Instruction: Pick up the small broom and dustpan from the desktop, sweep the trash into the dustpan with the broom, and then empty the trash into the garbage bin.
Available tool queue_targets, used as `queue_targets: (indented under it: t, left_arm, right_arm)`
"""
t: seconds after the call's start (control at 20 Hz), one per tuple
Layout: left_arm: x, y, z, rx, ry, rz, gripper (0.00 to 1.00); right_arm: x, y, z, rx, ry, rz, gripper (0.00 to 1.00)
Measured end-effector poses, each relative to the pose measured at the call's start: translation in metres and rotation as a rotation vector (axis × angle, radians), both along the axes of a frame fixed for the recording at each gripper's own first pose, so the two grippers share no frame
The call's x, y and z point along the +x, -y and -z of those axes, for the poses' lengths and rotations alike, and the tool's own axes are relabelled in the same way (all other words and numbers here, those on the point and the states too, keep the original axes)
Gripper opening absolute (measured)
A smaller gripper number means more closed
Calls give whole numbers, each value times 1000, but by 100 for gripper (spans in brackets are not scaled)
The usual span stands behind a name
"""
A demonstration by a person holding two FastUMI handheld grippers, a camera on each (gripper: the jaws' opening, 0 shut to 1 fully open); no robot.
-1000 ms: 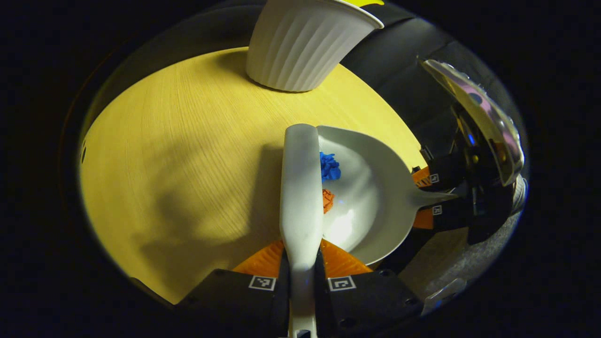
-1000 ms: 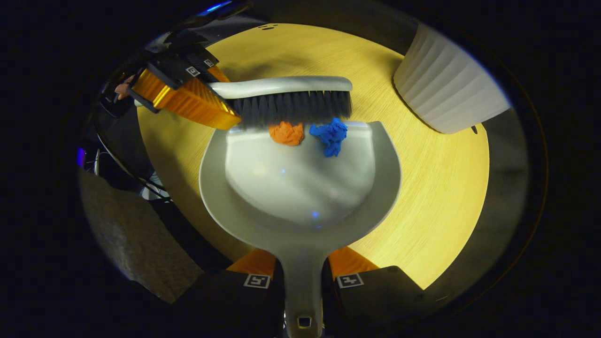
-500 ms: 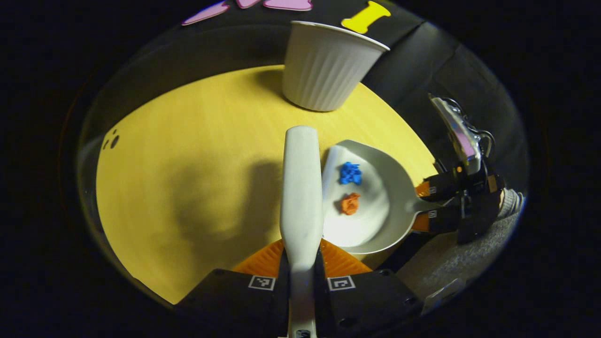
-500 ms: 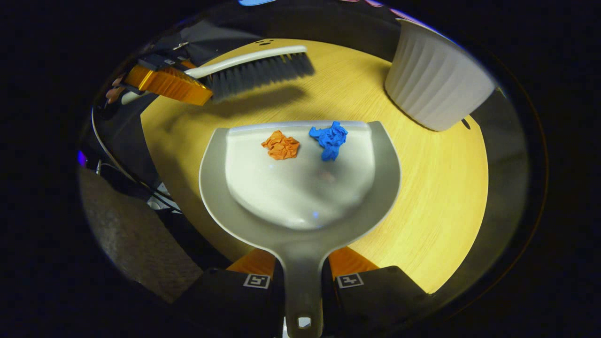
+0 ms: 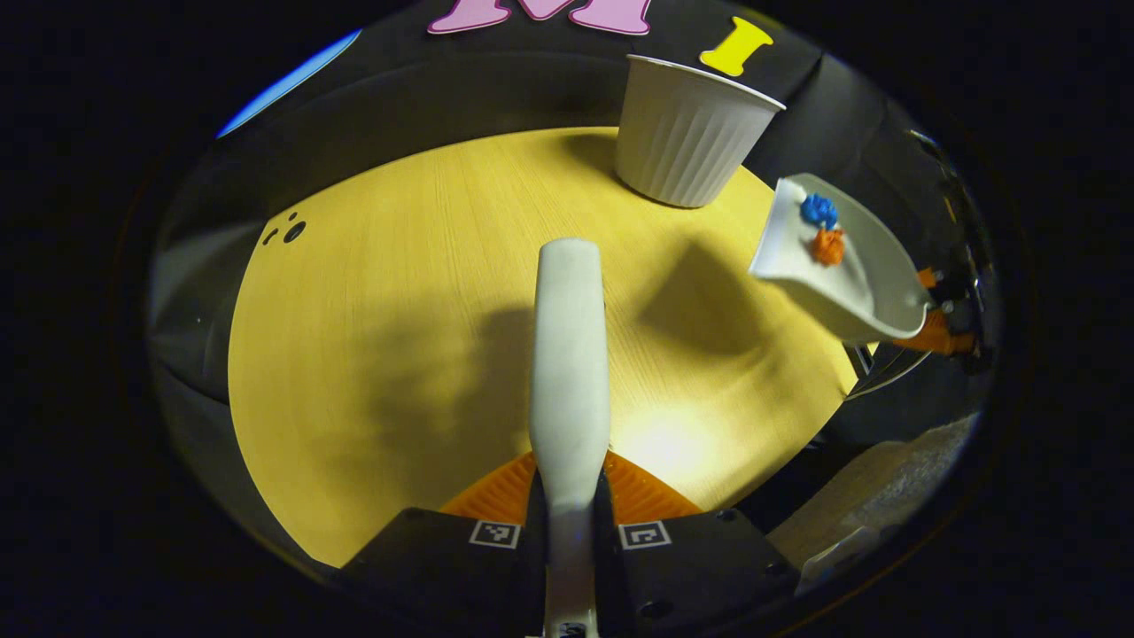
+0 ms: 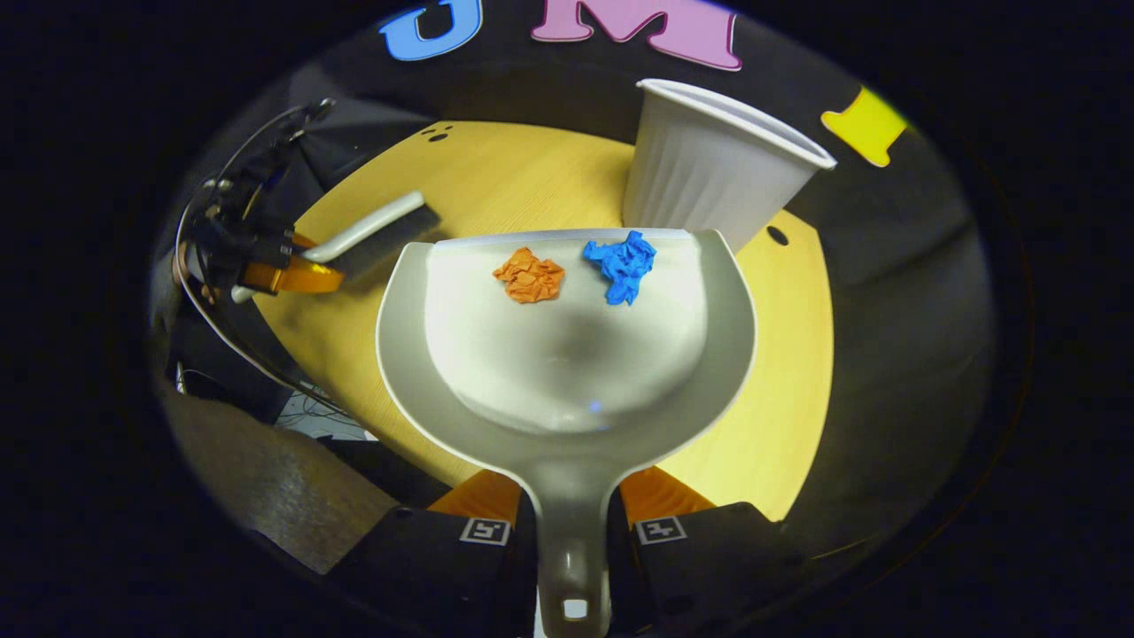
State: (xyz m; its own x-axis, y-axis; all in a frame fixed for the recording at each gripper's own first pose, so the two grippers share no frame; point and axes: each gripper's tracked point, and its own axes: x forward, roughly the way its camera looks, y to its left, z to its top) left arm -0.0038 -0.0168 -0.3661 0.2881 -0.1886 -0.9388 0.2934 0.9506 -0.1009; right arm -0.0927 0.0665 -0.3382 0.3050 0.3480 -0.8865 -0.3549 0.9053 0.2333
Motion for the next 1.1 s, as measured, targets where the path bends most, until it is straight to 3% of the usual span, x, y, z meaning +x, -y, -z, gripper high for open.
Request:
queue_targets:
  t: [0.05,0.1,0.3,0.5,0.55,0.6,0.65,0.7,1.0,1.05,1.1]
  left_arm:
    - [-7,-4,2,-5,-5,-9,26]
    - [-13,-7,5,-11,-12,-15,26]
    - [-34,-22,17,-2,-29,10,26]
    - [-45,-33,22,-13,-33,13,26]
    - [-47,-33,22,-22,-34,9,26]
    - [-46,-33,22,-25,-34,11,26]
    - [-47,-34,23,-21,-31,18,26]
    - [-45,-34,22,-18,-26,27,26]
    - [-38,-40,24,-30,-23,22,26]
    - [-39,-40,24,-32,-23,20,26]
    - [-37,-42,24,-32,-24,19,26]
  right_arm:
    - [-3,-4,0,0,-12,35,31]
    - [-4,-5,-3,4,-25,71,36]
    - [-4,-4,-12,-10,-6,185,36]
    - [-3,-6,-8,-111,26,236,36]
    - [-1,-8,-4,-133,35,248,41]
    - [-2,-10,-2,-151,41,257,36]
    - [-2,-11,0,-164,49,266,41]
    - [-4,-11,-2,-178,52,275,36]
    - [-6,1,-6,-304,8,208,36]
    - [-8,5,-9,-327,-14,186,41]
    - [-7,8,-12,-349,-30,161,36]
